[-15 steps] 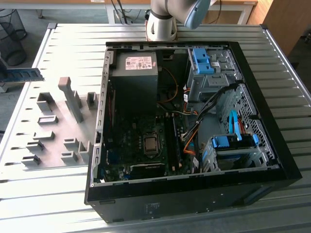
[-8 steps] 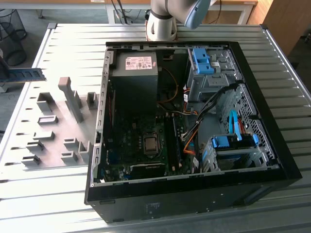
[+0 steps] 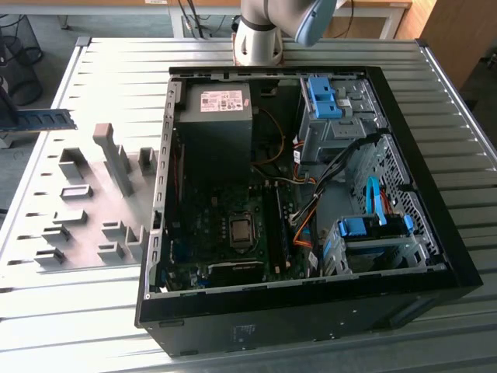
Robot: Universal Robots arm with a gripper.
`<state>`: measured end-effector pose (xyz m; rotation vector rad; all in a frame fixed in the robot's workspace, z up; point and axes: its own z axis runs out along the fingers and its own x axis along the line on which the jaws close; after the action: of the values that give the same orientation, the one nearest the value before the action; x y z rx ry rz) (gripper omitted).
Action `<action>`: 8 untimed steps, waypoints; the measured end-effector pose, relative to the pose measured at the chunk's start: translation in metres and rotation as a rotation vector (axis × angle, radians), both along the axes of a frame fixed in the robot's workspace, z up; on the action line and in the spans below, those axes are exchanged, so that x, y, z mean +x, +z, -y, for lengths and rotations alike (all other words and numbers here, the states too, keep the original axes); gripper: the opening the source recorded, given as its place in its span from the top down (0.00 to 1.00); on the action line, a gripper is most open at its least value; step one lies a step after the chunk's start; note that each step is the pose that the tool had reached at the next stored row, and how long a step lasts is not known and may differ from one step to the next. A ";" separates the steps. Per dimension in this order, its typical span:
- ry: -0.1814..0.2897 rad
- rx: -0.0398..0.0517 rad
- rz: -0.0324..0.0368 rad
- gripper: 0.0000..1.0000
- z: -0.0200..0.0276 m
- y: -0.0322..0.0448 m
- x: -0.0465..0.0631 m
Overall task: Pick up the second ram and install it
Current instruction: 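Pick up the second ram and move it above second insertion slot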
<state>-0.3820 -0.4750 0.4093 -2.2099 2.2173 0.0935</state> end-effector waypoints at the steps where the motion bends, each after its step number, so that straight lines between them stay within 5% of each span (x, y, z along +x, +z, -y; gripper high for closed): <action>1: 0.000 0.0001 0.0001 0.86 0.0000 -0.0001 0.000; 8: 0.000 0.0000 0.0001 0.86 0.0000 0.0000 0.004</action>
<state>-0.3780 -0.4750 0.4092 -2.2098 2.2172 0.0935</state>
